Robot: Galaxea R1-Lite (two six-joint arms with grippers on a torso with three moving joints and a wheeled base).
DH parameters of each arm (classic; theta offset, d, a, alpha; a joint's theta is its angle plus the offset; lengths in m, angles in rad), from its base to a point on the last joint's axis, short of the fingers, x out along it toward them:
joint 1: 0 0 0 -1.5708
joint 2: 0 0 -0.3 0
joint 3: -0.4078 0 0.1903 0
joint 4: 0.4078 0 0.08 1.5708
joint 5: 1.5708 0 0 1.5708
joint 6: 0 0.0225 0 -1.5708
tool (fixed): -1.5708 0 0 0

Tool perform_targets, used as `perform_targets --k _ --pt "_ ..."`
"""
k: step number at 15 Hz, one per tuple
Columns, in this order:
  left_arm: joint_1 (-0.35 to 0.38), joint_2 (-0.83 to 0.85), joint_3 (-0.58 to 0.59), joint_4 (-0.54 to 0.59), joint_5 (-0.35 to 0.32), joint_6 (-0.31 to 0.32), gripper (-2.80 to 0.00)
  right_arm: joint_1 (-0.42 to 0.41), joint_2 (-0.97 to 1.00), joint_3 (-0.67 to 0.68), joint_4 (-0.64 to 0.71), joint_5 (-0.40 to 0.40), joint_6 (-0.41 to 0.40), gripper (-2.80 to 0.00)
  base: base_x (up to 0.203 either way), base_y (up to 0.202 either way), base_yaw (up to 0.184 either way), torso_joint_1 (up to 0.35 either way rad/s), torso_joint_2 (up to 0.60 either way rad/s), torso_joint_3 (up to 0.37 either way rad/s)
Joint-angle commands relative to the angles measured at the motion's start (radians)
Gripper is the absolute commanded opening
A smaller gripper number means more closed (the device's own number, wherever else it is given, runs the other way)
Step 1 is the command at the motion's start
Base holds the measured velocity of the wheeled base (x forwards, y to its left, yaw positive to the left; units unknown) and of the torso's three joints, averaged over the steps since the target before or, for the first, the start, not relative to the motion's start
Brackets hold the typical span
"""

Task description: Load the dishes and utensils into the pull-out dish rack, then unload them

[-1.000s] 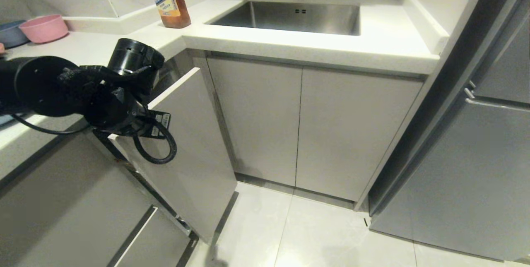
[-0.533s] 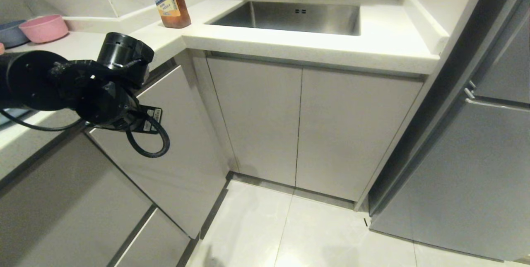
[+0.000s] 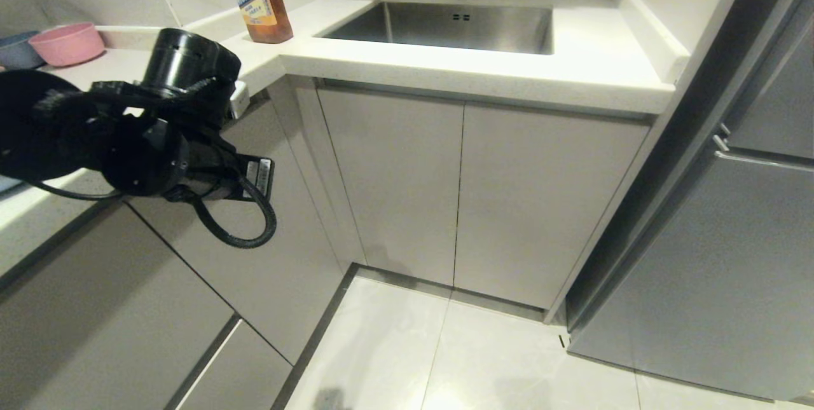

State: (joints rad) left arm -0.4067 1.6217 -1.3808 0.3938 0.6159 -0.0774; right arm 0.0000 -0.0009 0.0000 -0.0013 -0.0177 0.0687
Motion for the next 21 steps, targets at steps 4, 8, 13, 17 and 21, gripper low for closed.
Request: perform_targets --k 4,8,13,17,21 --pt "-0.045 -0.351 0.115 -0.116 -0.268 0.037 -2.8 0.0 0.001 0.0 0.0 0.0 0.0 -2.8 0.0 0.0 0.0 0.0 0.0 0.0" --pt "0.152 -0.662 0.234 -0.22 -0.462 0.151 -2.8 0.0 0.001 0.0 0.0 0.0 0.0 -2.8 0.0 0.0 0.0 0.0 0.0 0.0" --pt "0.34 -1.044 0.467 -0.241 -0.512 0.182 -2.8 0.0 0.001 0.0 0.0 0.0 0.0 -2.8 0.0 0.0 0.0 0.0 0.0 0.0" --pt "0.4 -1.363 0.778 -0.248 -0.519 0.203 -2.8 0.0 0.001 0.0 0.0 0.001 0.0 -2.8 0.0 0.0 0.0 0.0 0.0 0.0" --pt "0.406 -1.589 1.106 -0.308 -0.514 0.212 -2.8 0.0 0.001 0.0 0.0 -0.001 0.0 -2.8 0.0 0.0 0.0 0.0 0.0 0.0"
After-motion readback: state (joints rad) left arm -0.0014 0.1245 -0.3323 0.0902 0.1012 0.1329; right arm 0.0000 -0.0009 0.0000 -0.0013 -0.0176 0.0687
